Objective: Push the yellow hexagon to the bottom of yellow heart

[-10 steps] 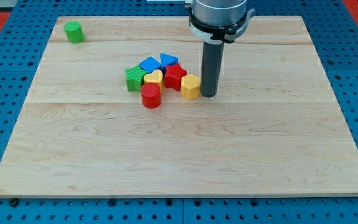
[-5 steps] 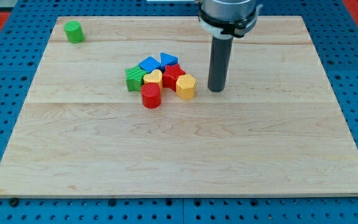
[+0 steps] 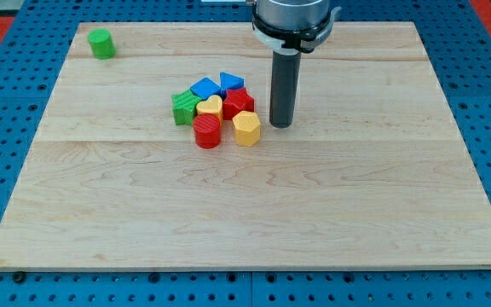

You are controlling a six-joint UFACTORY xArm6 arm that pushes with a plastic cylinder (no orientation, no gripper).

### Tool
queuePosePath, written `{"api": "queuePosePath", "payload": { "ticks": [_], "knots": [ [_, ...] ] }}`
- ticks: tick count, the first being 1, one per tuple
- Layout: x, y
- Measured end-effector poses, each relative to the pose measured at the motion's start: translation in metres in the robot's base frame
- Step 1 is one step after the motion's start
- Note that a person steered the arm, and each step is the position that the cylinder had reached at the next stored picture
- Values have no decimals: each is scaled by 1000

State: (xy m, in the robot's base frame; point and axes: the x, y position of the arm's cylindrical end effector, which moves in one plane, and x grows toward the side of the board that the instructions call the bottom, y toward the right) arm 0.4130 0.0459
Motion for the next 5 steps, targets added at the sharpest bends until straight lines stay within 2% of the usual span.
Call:
{"api": "queuePosePath", "payload": {
  "ticks": [2,3,4,5],
  "knots": [
    [36,-1],
    [18,-24],
    [18,-56],
    [18,-43]
  ]
}}
